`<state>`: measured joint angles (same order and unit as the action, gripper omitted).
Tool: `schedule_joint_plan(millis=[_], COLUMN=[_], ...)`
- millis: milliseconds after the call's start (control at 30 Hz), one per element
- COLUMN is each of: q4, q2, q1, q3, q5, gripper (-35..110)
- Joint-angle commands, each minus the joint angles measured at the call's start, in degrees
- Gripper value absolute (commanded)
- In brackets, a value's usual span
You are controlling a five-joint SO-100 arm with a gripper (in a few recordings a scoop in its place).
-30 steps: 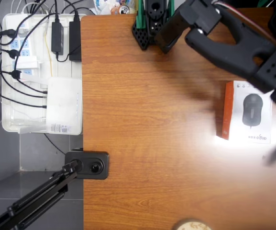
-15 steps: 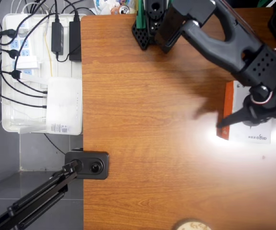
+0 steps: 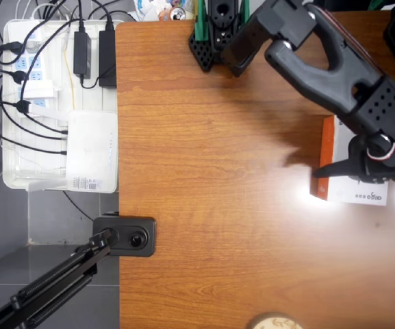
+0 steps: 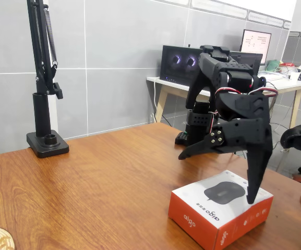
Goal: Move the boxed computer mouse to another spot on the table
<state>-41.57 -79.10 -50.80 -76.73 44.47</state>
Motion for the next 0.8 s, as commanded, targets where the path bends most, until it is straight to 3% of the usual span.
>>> schedule_joint_plan(millis=[0, 267, 767], q4=[-2.6, -9.4, -6.1], q2=[0.6, 1.6, 3.0], q1=[-1.1, -4.2, -5.4], q3=[6.2, 7.0, -3.4], q5=[-2.6, -10.0, -12.6], gripper=[104, 104, 99])
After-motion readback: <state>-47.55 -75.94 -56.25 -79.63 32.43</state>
